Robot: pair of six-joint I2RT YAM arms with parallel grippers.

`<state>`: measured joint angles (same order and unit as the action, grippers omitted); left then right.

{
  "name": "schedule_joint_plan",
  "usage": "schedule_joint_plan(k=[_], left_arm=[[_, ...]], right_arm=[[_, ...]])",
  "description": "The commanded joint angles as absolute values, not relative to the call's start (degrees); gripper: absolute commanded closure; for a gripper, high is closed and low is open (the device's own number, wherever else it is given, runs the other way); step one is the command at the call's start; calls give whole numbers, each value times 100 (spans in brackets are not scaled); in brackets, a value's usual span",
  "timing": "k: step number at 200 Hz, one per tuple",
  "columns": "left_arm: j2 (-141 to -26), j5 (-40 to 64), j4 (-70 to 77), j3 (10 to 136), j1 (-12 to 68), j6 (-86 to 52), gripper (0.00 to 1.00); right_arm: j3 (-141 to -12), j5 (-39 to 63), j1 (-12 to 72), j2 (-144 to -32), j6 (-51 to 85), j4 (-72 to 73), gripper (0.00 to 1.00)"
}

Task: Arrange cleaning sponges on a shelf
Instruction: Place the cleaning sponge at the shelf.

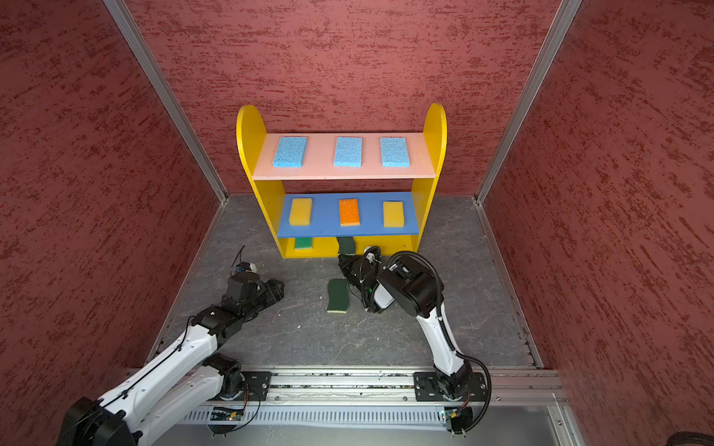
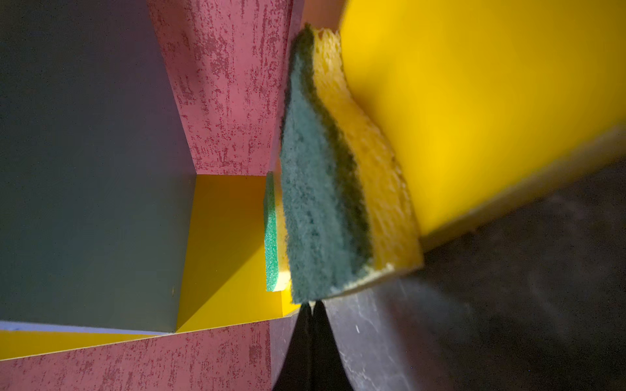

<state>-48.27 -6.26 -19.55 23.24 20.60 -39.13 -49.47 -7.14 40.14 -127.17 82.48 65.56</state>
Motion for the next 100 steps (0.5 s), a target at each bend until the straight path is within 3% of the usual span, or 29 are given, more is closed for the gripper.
schedule_joint_plan(k=[1, 100], left_arm=[[-4849, -615, -1940, 2259, 2030, -3885, 26], [-4876, -626, -1907, 2188, 2023, -3902, 26]], right_arm=[[-5003, -906, 4044, -13025, 8315, 6315, 100], [-5079, -1118, 4019, -13184, 8366, 6379, 100]])
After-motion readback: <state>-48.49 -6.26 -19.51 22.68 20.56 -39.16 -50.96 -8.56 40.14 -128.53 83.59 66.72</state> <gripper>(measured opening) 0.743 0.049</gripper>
